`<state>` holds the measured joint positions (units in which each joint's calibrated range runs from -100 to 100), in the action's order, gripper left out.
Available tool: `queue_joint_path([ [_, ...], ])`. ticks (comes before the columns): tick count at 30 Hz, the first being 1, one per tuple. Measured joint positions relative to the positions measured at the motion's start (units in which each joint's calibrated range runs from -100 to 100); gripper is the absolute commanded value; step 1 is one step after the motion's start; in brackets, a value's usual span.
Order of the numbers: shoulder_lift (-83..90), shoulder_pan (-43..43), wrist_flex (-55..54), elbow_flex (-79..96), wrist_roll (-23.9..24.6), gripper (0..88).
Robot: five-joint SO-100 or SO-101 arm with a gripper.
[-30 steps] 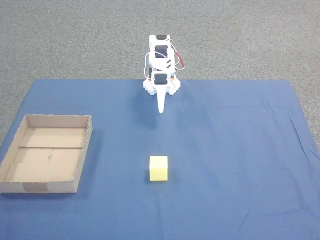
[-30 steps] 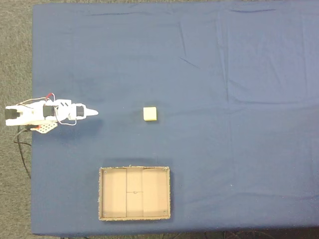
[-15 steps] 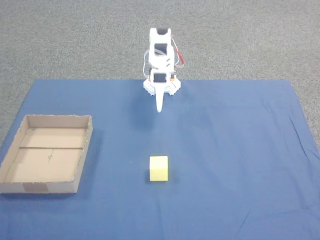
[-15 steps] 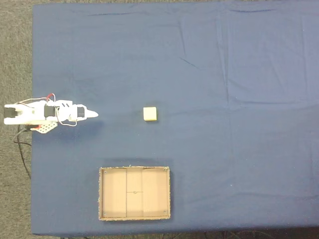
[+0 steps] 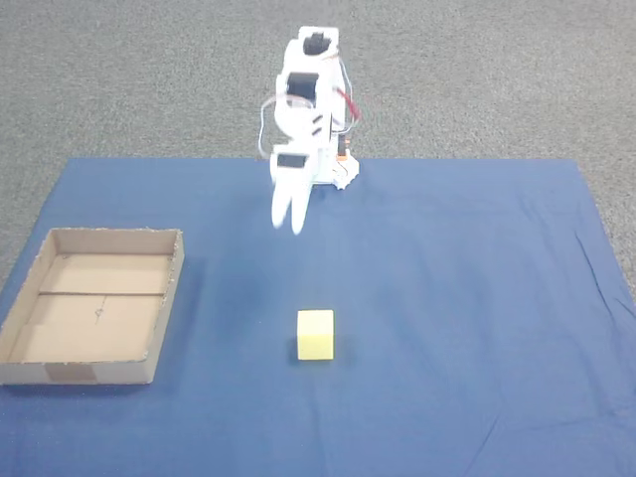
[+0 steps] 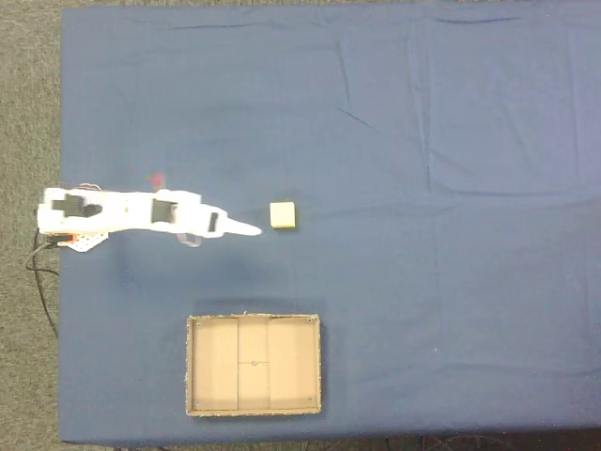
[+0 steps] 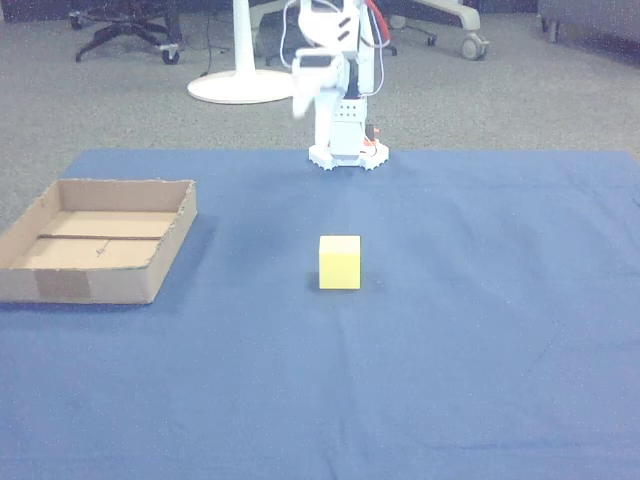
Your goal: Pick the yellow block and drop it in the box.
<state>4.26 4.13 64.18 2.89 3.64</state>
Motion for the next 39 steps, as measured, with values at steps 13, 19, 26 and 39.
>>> queue_joint_path([
  [13,-42.63,-3.93,6.43,-39.36,-7.47,49.9],
  [19,-49.62,-2.54,5.80,-46.82,-8.45,45.4],
  [26,-54.05,-2.37,5.80,-51.09,-8.74,28.6],
  [39,-54.31,-2.37,7.21,-54.91,-8.89,18.3],
])
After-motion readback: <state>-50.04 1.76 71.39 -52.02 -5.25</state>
